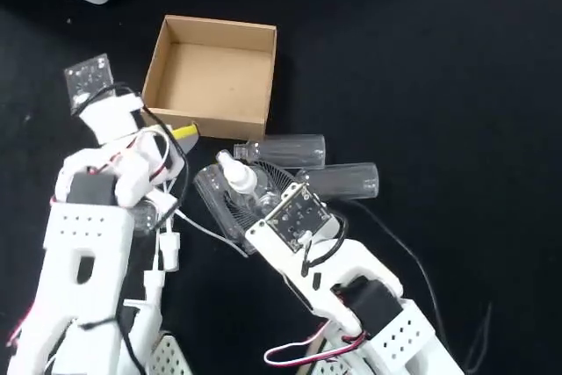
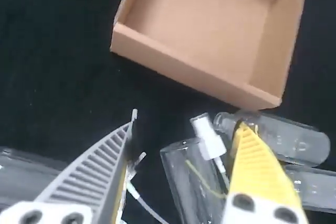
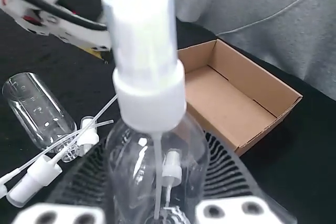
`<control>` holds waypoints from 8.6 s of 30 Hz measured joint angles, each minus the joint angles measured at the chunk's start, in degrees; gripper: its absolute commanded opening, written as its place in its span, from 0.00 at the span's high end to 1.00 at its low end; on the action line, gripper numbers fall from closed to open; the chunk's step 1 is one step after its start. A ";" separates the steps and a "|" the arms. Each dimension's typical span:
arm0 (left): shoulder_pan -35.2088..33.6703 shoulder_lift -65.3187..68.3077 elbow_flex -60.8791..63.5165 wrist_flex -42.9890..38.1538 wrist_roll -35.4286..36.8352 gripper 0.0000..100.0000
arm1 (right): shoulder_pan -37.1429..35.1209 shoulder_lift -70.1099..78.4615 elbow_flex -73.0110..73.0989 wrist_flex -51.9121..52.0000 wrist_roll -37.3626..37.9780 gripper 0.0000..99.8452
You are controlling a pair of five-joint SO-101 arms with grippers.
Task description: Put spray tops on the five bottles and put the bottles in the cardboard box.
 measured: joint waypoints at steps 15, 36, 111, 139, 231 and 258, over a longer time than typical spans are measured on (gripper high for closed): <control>-0.35 20.57 -10.29 0.00 1.32 0.72 | 0.00 0.00 0.00 0.00 0.00 0.95; -8.35 44.48 -33.85 -0.09 16.97 0.72 | 0.00 0.00 -0.09 0.00 0.00 0.95; 9.23 42.55 -32.88 25.67 28.92 0.56 | 24.35 -0.18 -3.16 2.81 -8.18 0.95; -6.24 42.55 -28.84 13.10 -0.79 0.65 | 24.35 -0.18 -3.16 2.81 -8.18 0.95; 2.99 1.58 -10.11 15.56 5.36 0.64 | 1.93 -0.18 -1.93 2.81 -5.54 0.95; 13.63 -18.46 1.49 10.64 -1.23 0.64 | 1.76 -0.18 -1.85 2.81 -5.36 0.95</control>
